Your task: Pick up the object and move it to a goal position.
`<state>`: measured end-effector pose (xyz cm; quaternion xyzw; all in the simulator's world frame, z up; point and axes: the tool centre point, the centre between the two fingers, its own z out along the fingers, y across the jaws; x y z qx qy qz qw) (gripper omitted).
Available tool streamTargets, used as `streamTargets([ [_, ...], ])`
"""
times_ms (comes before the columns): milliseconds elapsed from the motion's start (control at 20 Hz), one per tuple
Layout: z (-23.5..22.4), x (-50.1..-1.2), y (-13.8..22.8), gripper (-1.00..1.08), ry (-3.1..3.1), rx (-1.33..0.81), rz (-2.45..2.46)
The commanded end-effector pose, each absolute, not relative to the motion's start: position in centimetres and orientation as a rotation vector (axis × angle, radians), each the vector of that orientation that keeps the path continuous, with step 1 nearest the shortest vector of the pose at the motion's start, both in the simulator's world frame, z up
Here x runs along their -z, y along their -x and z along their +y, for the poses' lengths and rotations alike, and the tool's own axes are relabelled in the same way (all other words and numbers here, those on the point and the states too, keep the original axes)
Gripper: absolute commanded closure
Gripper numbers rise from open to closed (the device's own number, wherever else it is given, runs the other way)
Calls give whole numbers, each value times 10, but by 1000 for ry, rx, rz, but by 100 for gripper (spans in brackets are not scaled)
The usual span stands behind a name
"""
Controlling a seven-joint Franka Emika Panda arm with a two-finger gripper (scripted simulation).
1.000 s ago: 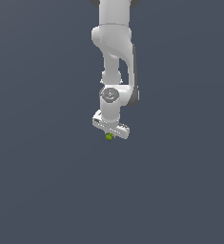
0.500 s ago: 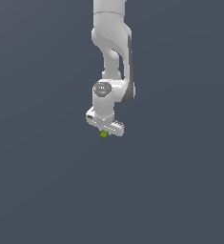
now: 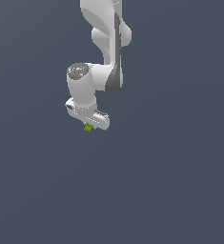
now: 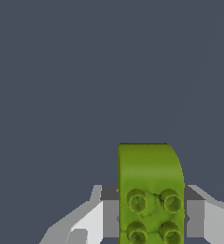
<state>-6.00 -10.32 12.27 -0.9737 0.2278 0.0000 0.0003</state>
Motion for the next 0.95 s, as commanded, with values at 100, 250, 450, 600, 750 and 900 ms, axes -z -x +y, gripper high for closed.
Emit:
streamTargets([
  [100, -138, -162, 53, 108, 3059, 0, 715],
  [250, -156, -182, 48, 108, 3059, 0, 715],
  [450, -174, -202, 43, 108, 3059, 0, 715],
  [600, -183, -212, 40, 108, 3059, 0, 715],
  [750, -188, -217, 38, 108, 3059, 0, 715],
  [900, -190, -219, 37, 108, 3059, 0, 715],
])
